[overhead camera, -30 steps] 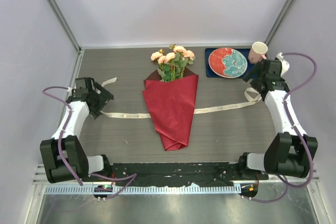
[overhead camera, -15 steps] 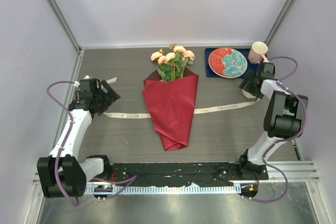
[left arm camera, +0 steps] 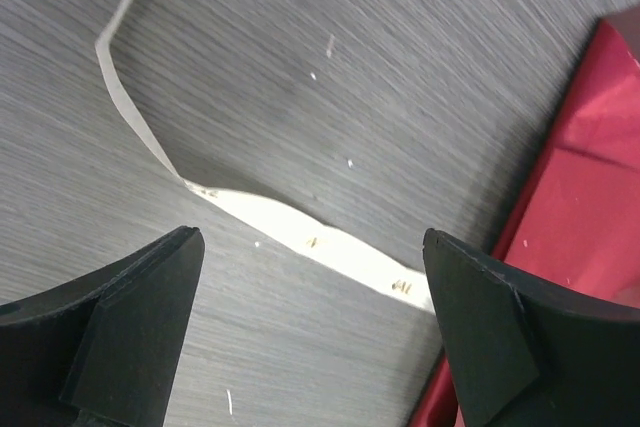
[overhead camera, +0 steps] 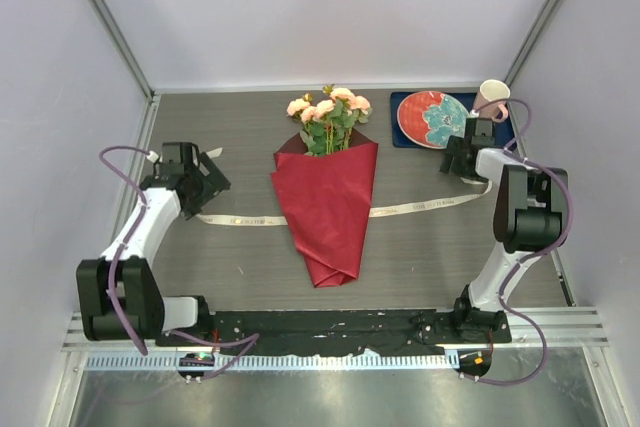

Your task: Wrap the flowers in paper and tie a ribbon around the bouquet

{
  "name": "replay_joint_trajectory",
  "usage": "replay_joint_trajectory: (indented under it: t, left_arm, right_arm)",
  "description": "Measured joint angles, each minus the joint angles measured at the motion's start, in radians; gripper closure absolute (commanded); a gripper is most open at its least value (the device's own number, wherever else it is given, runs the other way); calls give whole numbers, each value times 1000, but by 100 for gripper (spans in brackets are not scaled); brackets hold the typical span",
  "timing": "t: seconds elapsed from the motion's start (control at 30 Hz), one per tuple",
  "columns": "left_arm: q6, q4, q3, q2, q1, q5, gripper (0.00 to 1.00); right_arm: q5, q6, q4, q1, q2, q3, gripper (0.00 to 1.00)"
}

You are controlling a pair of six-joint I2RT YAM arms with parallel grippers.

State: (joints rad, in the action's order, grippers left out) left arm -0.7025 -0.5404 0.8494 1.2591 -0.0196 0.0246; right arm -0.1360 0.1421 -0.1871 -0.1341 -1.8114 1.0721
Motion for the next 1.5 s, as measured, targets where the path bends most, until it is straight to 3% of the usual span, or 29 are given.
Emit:
replay_joint_trajectory:
  t: [0.1, 0.13, 0.2, 0.23, 0.27, 0.43, 0.57, 0.63, 0.67, 0.77, 0.87, 0.93, 0.97, 1.07, 1.23, 1.43, 1.47, 1.5]
  left_arm:
    - [-9, -10, 50, 84, -24, 27, 2]
    - [-19, -10, 65, 116, -39, 32, 2]
    - [-35, -11, 81, 175, -78, 45, 2]
    - [-50, -9, 84, 200, -97, 53, 2]
    - [-59, -10, 84, 222, -114, 59, 2]
    - [-85, -3, 83, 303, -161, 88, 2]
    - [-86, 0, 83, 321, -167, 87, 5]
    - [-89, 21, 75, 320, -172, 83, 14]
    - [-93, 35, 68, 320, -178, 79, 29]
    - [-102, 46, 59, 335, -203, 68, 52]
    - [-102, 66, 55, 343, -219, 64, 65]
    - [-98, 81, 47, 343, -224, 60, 69]
    - [-93, 89, 43, 343, -225, 58, 83]
    - [-80, 119, 28, 337, -226, 50, 100]
    - [-71, 139, -17, 287, -226, 29, 100]
    - [-81, 133, -130, 3, -222, -5, 100]
    - [-84, 130, -143, -60, -214, -16, 100]
    - [-89, 130, -153, -116, -206, -21, 100]
  right_arm:
    - [-49, -12, -6, 30, -22, 25, 30]
    - [-63, -12, -7, 34, -26, 31, 45]
    - [-73, -13, -8, 34, -29, 32, 66]
    - [-75, -11, -12, 34, -30, 33, 91]
    - [-72, -7, -18, 34, -31, 36, 100]
    - [-46, 57, -71, 36, -23, 63, 100]
    - [37, 149, -124, 79, 113, 37, 100]
    - [103, 213, -140, 142, 249, 19, 100]
    - [144, 250, -133, 190, 319, 17, 100]
    - [249, 362, -52, 385, 479, 29, 100]
    - [335, 487, 80, 562, 509, 50, 100]
    - [361, 570, 179, 673, 461, 72, 100]
    - [364, 597, 210, 719, 427, 89, 100]
    - [370, 679, 323, 851, 265, 154, 100]
    - [366, 756, 431, 980, 26, 228, 100]
    - [356, 776, 499, 1007, -178, 334, 100]
    - [357, 775, 501, 1007, -219, 373, 99]
    - [362, 773, 503, 1008, -263, 416, 89]
